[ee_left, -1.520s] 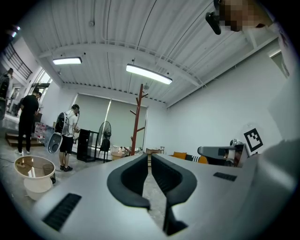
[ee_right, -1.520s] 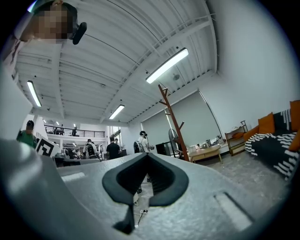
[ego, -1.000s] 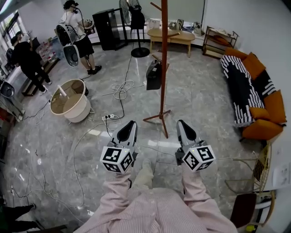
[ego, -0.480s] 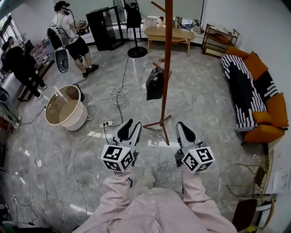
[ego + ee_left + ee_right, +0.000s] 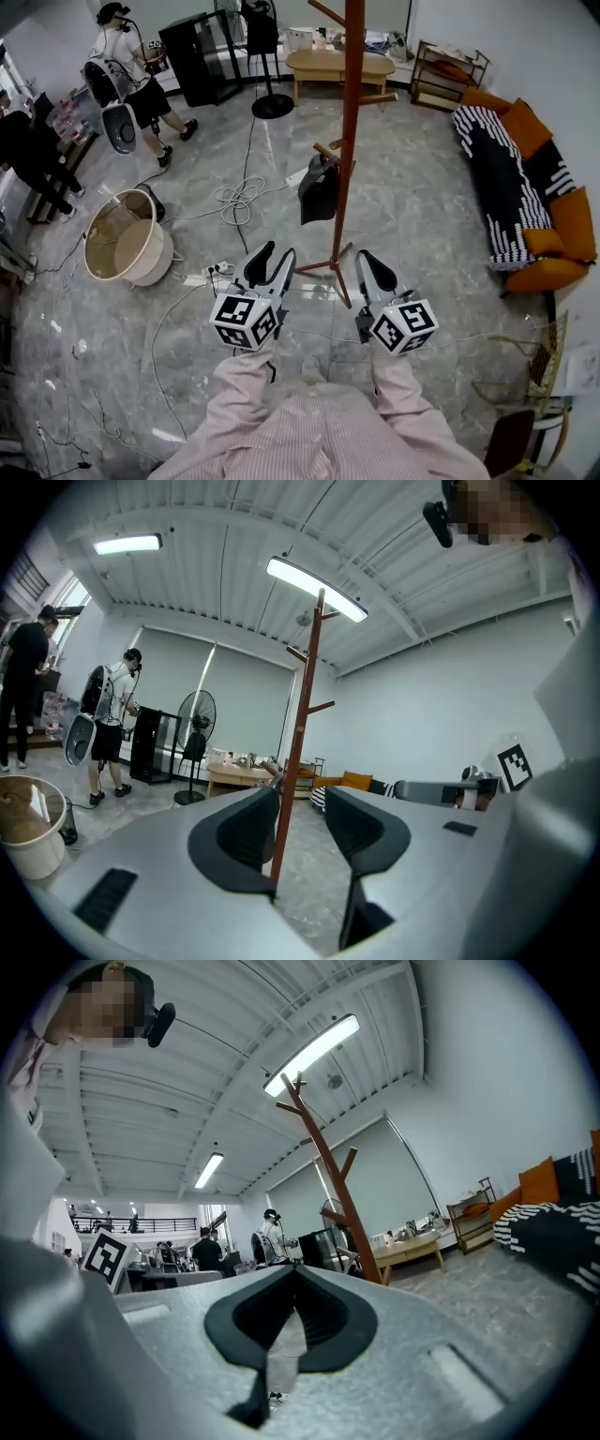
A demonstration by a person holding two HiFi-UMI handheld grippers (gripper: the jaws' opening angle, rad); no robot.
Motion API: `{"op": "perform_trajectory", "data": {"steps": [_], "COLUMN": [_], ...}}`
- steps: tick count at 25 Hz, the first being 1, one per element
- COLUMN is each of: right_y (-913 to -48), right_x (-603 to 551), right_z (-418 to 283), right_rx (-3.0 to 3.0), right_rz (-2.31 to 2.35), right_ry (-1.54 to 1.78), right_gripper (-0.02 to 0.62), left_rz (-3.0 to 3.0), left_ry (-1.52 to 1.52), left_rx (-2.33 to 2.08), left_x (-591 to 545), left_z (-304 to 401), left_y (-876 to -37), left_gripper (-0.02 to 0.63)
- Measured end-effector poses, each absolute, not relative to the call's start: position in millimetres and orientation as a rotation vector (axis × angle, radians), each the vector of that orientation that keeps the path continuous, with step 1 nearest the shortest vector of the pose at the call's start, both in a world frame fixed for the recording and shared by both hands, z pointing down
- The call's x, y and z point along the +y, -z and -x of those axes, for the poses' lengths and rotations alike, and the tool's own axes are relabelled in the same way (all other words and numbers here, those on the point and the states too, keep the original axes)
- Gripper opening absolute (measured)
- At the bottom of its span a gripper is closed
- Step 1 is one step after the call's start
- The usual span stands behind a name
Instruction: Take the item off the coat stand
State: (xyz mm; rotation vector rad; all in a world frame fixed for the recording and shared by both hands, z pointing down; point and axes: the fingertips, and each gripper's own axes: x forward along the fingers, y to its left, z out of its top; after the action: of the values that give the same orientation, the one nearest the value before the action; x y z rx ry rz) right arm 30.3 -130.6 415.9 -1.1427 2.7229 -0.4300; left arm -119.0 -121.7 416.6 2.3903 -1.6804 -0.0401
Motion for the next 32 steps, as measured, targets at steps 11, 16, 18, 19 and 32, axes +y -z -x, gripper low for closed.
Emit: {"op": "perform_trajectory", "data": {"steps": [11, 16, 18, 19, 32], "right_y": [-423, -424, -425, -425, -430], "right_x": [-177, -185, -188, -190, -244], "right_z": [-11, -7, -5, -5, -3], "right_rx": [2.702, 2.703, 2.709, 2.713, 2.749], "right_rz": [1.169, 1.185, 1.187, 1.187, 1.164], "right_ry": [0.424, 0.424, 0.428, 0.428, 0.441], "right_gripper": [0.005, 0.005, 0.005, 0.005, 0.005], "left_rz": [-2.434, -2.435, -2.43, -2.428, -2.383], "left_ry": [0.002, -0.014, -0.023, -0.028, -0.115], "left_rx": [-1.616, -1.598, -1.593, -1.59, -1.546], "left_x": [-183, -200, -209, -215, -288], "left_z": [129, 134, 136, 136, 125], "left_y": [-428, -433, -436, -438, -472], "left_gripper": [0.187, 0.198, 0.202, 0.204, 0.213]}}
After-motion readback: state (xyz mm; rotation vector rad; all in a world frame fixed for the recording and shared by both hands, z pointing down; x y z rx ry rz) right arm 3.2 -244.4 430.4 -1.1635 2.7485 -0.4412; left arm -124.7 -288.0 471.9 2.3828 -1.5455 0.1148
